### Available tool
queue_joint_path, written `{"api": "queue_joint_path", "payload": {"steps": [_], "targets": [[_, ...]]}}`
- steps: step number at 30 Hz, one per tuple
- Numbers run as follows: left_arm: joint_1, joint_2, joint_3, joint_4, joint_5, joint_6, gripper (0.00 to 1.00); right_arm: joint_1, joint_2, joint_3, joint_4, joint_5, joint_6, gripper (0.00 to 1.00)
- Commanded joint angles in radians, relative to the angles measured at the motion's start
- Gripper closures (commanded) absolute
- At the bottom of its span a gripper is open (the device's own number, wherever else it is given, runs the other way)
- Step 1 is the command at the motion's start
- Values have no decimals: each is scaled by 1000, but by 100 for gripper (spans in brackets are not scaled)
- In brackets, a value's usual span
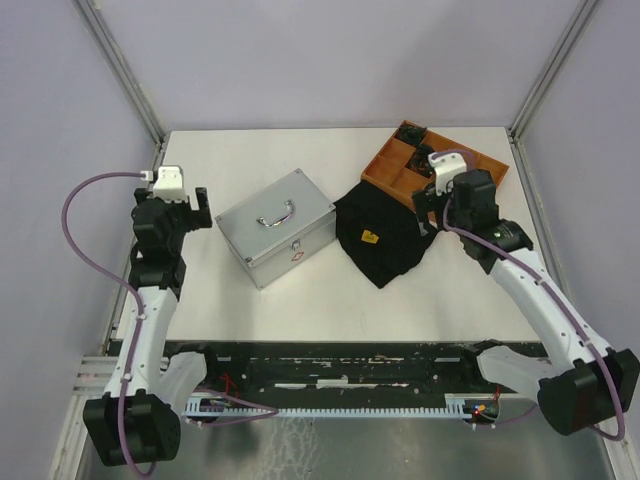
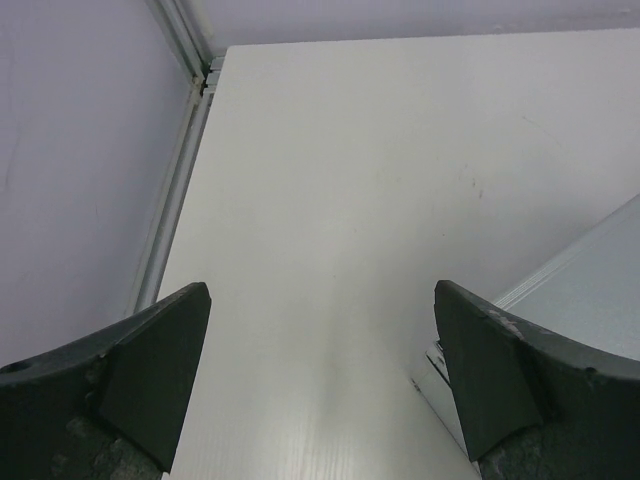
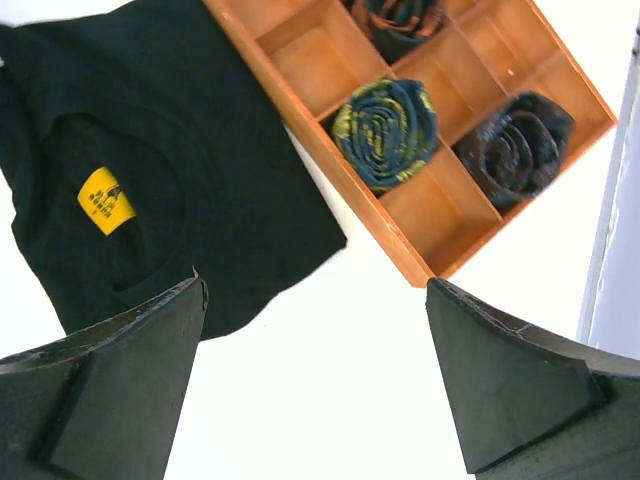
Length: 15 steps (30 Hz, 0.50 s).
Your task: Organize the medicine kit
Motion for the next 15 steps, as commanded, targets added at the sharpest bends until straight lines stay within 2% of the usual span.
{"api": "queue_joint_path", "payload": {"steps": [1, 7, 15], "targets": [[43, -31, -15, 77, 89, -77, 0, -69, -96, -32, -22, -7, 126, 0], [71, -55, -66, 119, 151, -105, 0, -80, -220, -120, 24, 52, 86, 0], [85, -142, -179, 228, 171, -149, 0, -82, -247, -112, 3, 80, 19, 0]]}}
